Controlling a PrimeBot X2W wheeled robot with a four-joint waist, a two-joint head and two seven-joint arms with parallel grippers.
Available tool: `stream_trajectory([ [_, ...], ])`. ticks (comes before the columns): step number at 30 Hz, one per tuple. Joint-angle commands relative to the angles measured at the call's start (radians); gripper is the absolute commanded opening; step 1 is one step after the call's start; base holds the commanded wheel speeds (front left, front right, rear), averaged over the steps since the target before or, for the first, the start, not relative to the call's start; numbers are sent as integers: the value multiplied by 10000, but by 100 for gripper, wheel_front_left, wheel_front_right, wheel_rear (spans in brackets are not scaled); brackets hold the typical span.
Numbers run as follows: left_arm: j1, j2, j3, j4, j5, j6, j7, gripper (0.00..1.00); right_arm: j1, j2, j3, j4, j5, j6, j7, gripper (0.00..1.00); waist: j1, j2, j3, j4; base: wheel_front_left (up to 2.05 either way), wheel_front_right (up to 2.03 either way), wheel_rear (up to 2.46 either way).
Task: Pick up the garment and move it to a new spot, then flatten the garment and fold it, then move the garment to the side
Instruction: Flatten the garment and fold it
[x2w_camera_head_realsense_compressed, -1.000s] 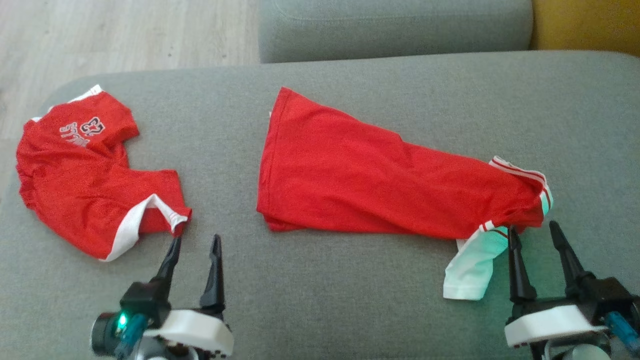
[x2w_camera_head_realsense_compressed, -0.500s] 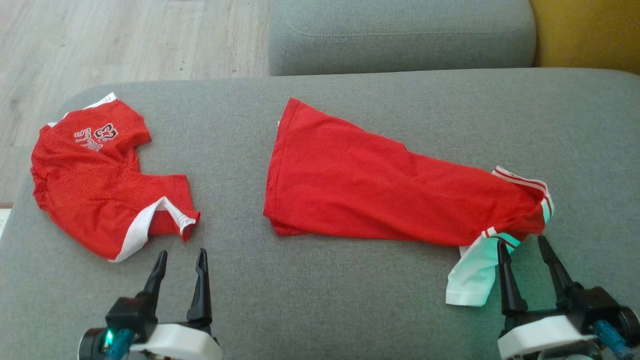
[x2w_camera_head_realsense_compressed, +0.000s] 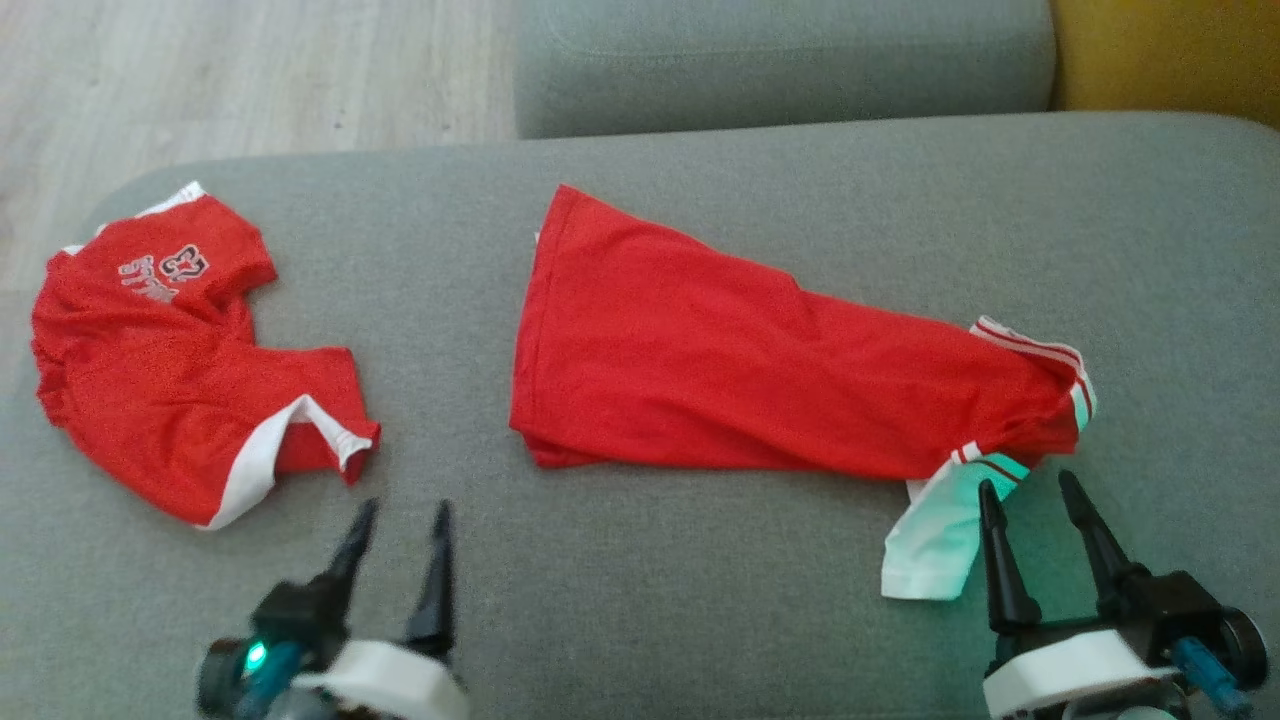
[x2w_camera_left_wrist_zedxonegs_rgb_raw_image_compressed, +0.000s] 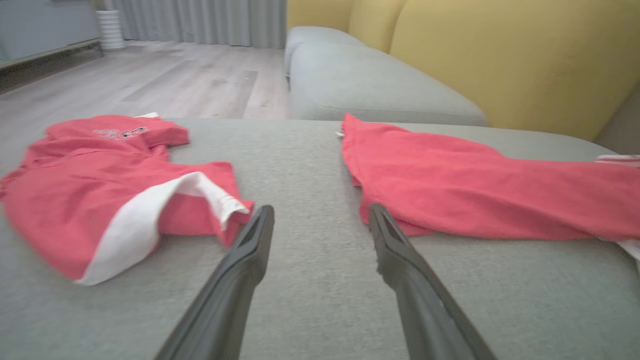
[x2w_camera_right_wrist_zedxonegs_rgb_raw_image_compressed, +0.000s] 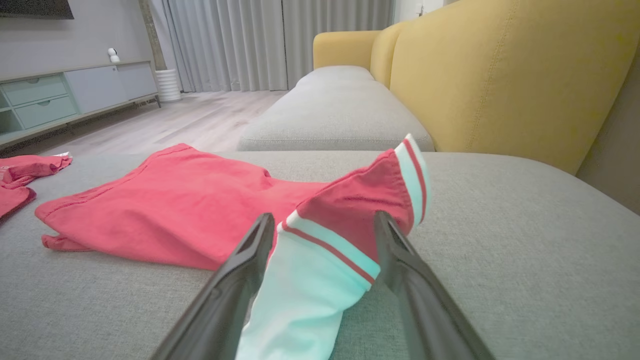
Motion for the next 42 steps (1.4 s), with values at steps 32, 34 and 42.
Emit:
stream_trajectory([
  [32, -5932, -66, -1444, 6100, -1272, 98, -31, 0, -1231, -56, 634, -432, 323, -7, -38, 100, 0, 0, 1359, -1448, 0, 0, 0],
  [34, -5888, -67, -1645, 5935, -1443, 18, -57, 0, -1184, -56, 624, -399, 325, -7, -38, 100, 0, 0, 1248, -1374, 0, 0, 0],
  [42, -4172, -68, -2661, 3266, -2626, -397, 756, 0, -559, -56, 426, -284, 368, -7, -38, 100, 0, 0, 565, -719, 0, 0, 0],
])
